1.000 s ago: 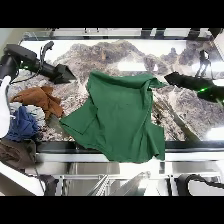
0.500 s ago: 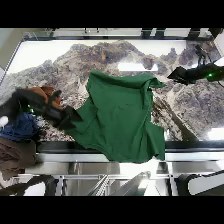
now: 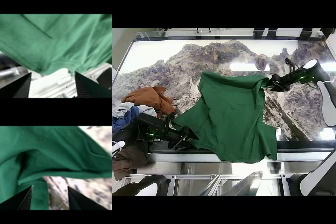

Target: Fold the shirts.

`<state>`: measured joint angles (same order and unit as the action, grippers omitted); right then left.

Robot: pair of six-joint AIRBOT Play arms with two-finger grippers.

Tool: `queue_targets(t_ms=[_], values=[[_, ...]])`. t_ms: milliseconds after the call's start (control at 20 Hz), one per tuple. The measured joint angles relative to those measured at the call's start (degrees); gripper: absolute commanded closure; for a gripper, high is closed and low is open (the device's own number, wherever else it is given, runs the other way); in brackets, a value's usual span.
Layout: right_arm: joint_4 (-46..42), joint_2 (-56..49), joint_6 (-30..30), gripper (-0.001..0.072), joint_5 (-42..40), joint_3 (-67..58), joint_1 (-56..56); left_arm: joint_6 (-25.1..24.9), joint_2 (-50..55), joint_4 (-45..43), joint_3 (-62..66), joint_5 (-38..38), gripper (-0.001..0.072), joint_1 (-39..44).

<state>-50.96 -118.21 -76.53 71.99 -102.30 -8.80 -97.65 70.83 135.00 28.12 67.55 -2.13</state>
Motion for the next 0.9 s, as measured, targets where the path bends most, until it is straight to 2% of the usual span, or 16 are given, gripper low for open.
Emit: queue_targets(t_ms=[150, 250, 300, 350, 400, 450, 700, 900], values=[[2.4, -1.3, 0.0, 0.0213, -0.3, -0.4, 0.9, 0.3, 2.0, 1.1, -0.6, -0.4, 0.014, 0.0], [3.5, -1.7, 0.0, 0.0354, -0.9, -0.5, 1.4, 0.1, 4.2, 1.6, -0.8, -1.2, 0.033, 0.0], [4.1, -1.9, 0.0, 0.0357, -1.2, -0.5, 1.6, -0.5, 5.2, 1.8, -0.8, -1.2, 0.0399, 0.0], [4.6, -2.0, 0.0, 0.0492, -1.4, -0.5, 1.7, -1.6, 5.8, 2.3, -0.6, -1.6, 0.0502, 0.1], [5.2, -2.1, 0.0, 0.0597, -1.6, -0.5, 1.7, -2.6, 6.3, 2.7, -0.2, -2.1, 0.0674, 0.1], [5.8, -2.1, 0.0, 0.0692, -1.7, -0.5, 1.8, -3.7, 6.5, 3.2, 0.4, -3.5, 0.0675, 0.1], [7.3, -2.1, 0.1, 0.0697, -2.0, -0.6, 1.5, -6.0, 6.3, 3.3, 6.3, -8.7, 0.0676, 0.0], [3.3, -0.3, -2.7, 0.0698, -0.9, -0.6, -1.3, -6.1, 11.6, -1.3, 17.8, -7.4, 0.0677, 0.0]])
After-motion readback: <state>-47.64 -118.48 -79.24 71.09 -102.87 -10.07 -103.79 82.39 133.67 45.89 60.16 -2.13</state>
